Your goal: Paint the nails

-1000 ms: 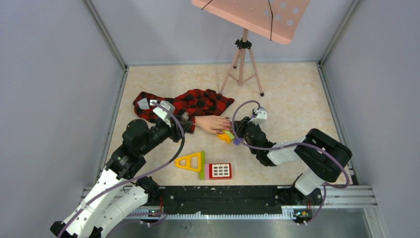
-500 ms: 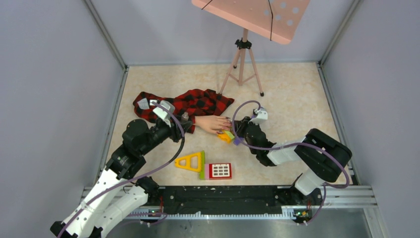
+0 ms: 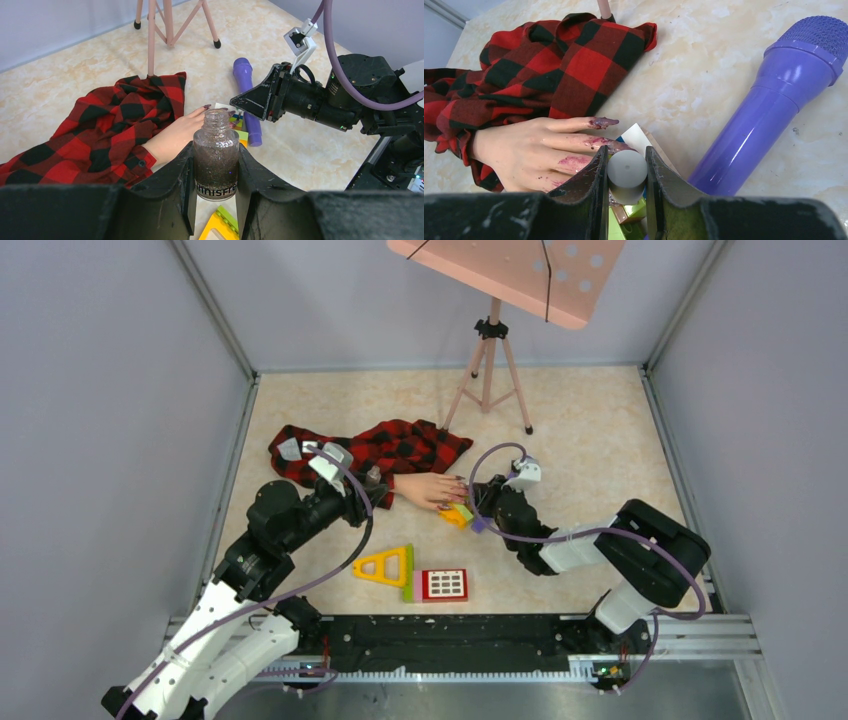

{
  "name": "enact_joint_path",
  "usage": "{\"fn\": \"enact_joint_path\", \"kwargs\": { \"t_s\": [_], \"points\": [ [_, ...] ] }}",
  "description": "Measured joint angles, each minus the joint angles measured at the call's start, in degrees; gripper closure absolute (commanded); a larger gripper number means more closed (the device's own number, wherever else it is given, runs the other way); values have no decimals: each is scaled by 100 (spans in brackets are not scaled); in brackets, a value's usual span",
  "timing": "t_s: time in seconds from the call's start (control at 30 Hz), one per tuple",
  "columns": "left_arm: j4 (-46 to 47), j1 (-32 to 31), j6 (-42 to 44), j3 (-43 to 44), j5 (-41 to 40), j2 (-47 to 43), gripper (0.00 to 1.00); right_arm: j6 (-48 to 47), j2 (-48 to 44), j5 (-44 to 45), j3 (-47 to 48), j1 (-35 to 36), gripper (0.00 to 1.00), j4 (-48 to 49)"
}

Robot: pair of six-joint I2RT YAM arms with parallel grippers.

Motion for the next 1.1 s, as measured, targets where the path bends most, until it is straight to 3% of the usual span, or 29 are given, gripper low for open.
{"fn": "enact_joint_path", "kwargs": {
  "t_s": [0.67, 1.1],
  "points": [
    [-2, 0, 0, 0, 0, 0, 100, -2, -24, 59, -118, 37, 100, -127],
    [-4, -7, 0, 0, 0, -72, 100, -31, -667, 149, -160, 79, 100, -192]
  ]
}}
